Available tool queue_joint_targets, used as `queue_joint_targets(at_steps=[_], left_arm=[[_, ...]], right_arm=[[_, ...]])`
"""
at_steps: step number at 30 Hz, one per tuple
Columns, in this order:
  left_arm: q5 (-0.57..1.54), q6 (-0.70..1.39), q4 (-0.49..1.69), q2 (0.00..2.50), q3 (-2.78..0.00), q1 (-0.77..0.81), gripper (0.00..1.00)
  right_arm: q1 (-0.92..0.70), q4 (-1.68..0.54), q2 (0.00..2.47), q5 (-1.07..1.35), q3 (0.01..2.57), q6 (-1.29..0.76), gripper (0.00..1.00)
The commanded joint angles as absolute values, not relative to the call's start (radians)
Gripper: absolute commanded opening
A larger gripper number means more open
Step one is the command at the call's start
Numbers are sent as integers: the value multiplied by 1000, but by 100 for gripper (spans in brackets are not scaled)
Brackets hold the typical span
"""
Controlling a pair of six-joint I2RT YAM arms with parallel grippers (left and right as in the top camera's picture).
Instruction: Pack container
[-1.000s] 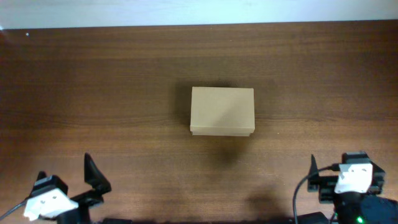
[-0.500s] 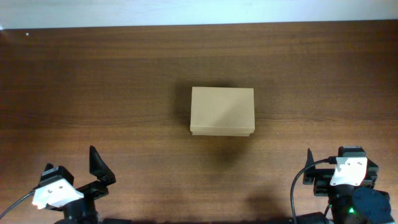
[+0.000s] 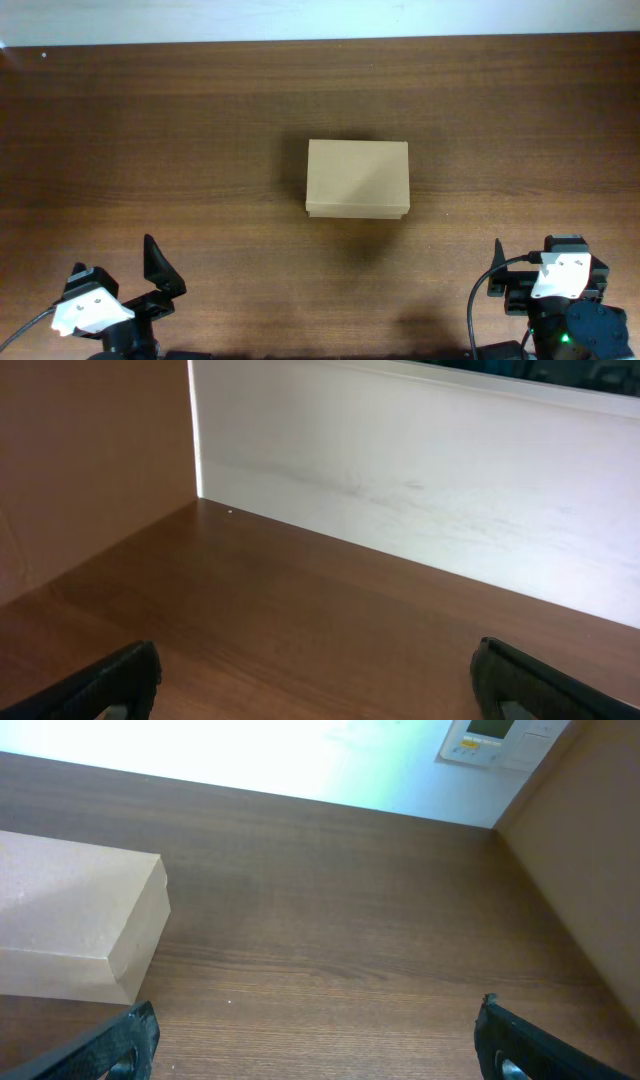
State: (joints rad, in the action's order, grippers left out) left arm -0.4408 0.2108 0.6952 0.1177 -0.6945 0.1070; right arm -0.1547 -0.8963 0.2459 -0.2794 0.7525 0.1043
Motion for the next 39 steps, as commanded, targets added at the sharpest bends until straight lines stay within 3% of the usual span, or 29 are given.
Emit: queue_joint_targets(at_steps=[1,8,12,20,26,39], left_arm=[[-434,224,693,114,-693,104,99],[-434,224,693,114,-693,104,99],[-434,224,693,114,-693,104,99],[-434,224,693,114,-693,104,99],[-434,224,693,114,-693,104,99],[-434,224,693,114,-693,104,99]], right_arm=[[-150,-894,245,-299,754,89,99],[-121,-900,211,-300,745,91,99],[-55,-858,121,-333,683,192,99],[-19,-266,5,-175,412,149,99],[-19,-10,4,-123,271,149,99],[-8,50,4,-112,102,149,99]])
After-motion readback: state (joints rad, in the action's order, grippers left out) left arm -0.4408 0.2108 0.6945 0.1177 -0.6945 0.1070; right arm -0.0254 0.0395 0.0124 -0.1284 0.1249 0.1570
